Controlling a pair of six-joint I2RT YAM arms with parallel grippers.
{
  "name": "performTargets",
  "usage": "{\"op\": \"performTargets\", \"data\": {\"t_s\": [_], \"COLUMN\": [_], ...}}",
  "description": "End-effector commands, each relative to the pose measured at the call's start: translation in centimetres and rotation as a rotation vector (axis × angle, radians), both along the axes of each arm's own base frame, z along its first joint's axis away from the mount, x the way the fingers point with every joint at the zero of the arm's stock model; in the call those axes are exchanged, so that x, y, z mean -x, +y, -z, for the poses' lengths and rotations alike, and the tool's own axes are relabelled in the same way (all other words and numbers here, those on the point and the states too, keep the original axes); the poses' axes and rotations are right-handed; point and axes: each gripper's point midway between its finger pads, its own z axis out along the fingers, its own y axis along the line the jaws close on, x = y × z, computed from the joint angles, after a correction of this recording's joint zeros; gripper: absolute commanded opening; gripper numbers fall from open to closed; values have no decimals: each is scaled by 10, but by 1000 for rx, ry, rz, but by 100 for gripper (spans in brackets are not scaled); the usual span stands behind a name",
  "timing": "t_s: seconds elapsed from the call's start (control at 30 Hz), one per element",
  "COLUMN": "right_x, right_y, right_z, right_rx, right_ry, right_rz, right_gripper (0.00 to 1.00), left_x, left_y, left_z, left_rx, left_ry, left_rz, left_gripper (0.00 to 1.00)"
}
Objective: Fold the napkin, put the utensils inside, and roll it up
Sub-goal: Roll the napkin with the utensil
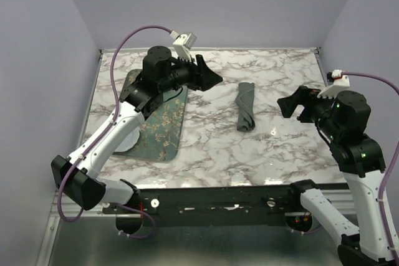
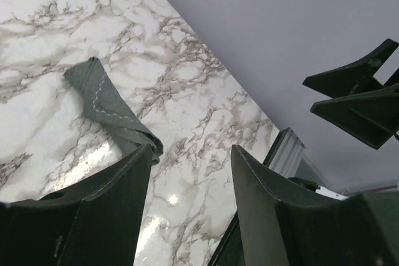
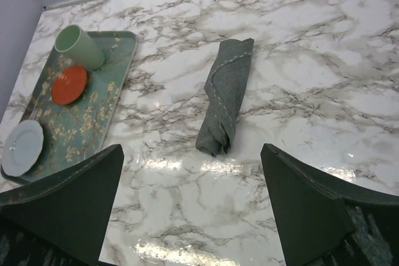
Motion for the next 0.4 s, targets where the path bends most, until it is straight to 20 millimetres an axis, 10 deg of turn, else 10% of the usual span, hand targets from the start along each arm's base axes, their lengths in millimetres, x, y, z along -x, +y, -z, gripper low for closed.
{"op": "performTargets", "data": {"t_s": [0.0,0.37], "right_x": [20,26], "right_y": [-14,-5], "right_z": [4,-8], "right_rx": [8,0], "right_ry": [34,-38], "right_rz": [58,-10], "right_gripper": [100,100], "left_x": [9,11], "left_y": [-4,-1], "left_z": [-22,-42], "left_rx": [46,74], "left_ry": [-61,-94], "left_rz": [52,39], "left_gripper": [64,64]}}
